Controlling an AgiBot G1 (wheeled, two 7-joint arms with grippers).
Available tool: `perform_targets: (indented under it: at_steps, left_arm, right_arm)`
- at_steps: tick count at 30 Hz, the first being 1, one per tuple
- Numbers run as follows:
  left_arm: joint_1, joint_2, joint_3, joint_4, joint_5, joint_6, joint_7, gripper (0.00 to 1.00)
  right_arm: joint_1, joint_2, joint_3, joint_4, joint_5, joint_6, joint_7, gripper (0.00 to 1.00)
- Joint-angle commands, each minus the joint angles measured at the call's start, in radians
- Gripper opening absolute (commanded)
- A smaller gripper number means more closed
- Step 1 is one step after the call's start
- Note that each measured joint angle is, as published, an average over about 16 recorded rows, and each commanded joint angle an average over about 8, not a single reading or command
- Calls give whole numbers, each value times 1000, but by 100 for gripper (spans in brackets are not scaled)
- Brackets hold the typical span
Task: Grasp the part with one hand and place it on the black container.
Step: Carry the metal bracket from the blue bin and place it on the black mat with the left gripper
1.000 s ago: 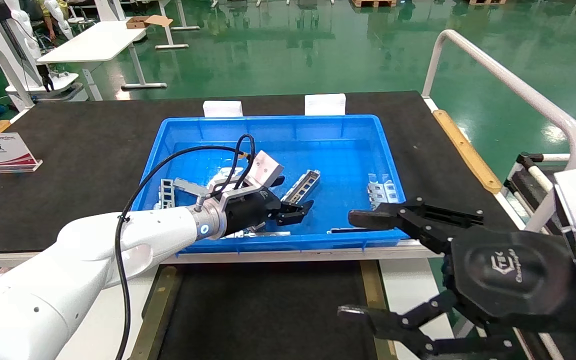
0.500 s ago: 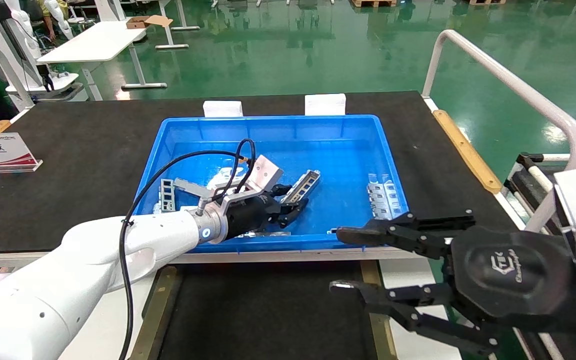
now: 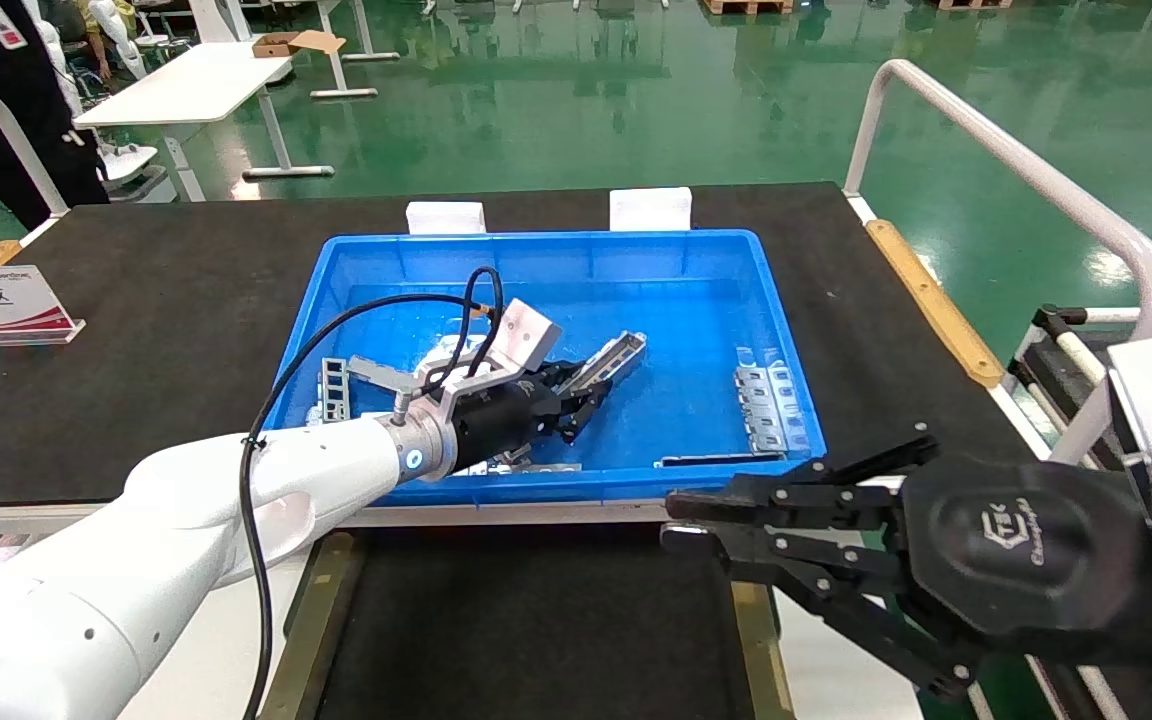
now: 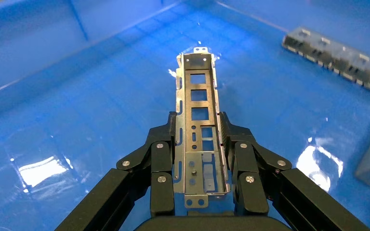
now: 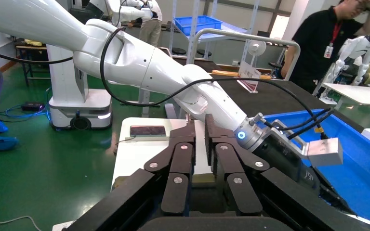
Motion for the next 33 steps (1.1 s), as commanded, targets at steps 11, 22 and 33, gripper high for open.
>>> perform_targets:
  at_steps: [11,22,33]
  left_arm:
    - [-46,-5,-24,17,-134,1,55,0]
    - [-43,-118,-67,-40,-239,393,128,0]
    - [34,-310,-53,-175,-258,658,81,0]
  right_arm:
    - [0,0,0,0,0,0,0,0]
    - [0,0,0,0,0,0,0,0]
    - [0,0,0,0,0,0,0,0]
